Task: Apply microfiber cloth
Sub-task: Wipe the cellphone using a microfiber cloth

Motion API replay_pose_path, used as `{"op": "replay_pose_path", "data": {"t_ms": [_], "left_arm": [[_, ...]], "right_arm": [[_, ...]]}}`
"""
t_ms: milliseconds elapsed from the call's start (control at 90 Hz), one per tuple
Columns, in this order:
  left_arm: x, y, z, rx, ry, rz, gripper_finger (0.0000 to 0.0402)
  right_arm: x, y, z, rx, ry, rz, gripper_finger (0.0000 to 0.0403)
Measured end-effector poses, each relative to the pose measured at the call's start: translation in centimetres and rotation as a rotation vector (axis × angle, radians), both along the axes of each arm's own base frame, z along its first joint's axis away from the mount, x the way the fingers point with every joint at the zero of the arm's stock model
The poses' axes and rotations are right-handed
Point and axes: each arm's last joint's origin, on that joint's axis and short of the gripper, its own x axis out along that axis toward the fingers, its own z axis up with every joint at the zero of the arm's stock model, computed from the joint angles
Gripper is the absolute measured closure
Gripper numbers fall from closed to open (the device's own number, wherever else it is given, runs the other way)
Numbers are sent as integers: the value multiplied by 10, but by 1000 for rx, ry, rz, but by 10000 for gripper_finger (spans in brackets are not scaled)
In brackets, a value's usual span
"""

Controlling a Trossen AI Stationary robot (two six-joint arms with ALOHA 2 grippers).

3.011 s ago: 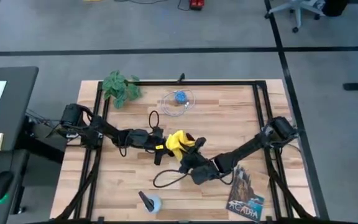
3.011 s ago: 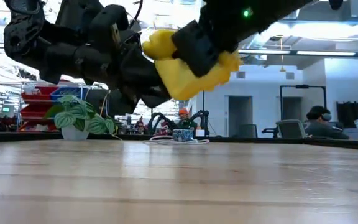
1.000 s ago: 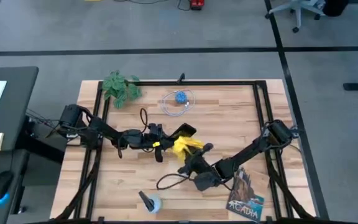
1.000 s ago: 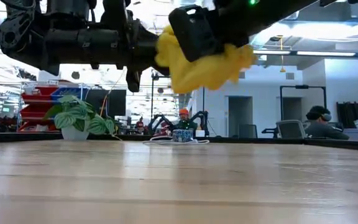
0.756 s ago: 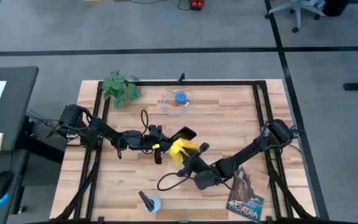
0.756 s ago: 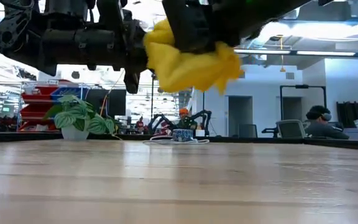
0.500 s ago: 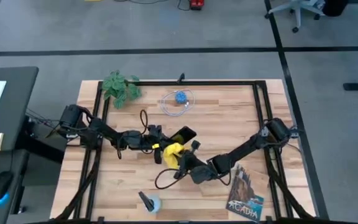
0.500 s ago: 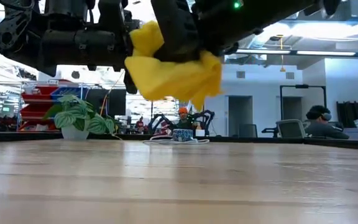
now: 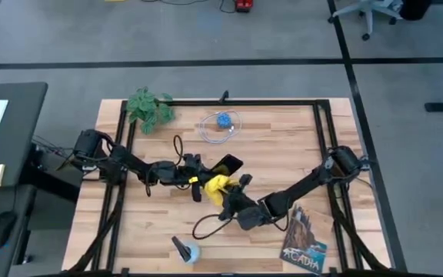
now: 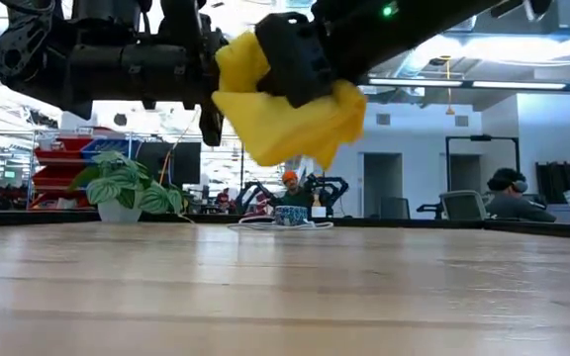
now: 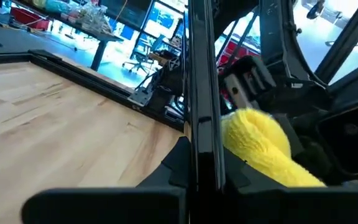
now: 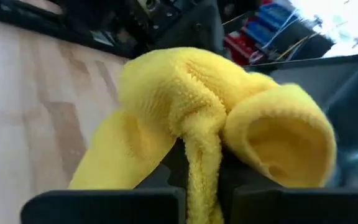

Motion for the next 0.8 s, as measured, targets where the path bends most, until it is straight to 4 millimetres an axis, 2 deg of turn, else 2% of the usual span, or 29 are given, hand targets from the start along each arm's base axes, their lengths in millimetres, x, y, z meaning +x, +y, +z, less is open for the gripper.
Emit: {"op": "replay_pose_path", "data": {"t_ms": [256,378,578,689,800], "left_arm": [[0,-1,-1,-3,9,-2,395],[-1,-2,-6,-2,50,-17,395],[-1,-3,-5,-1,41,-35,395],[-1,-4,-6,6,47,-46,395],[-1,-5,-8,11,70,-53,395]], "right_arm": [[-16,-9,27,-103,106,-62,394],[-26,-16,45,-150,116,-148,394],[-36,-22,69,-143,92,-164,394],[-35,-24,71,-116,80,-140,394],[-29,-27,62,-63,76,-85,394]]}}
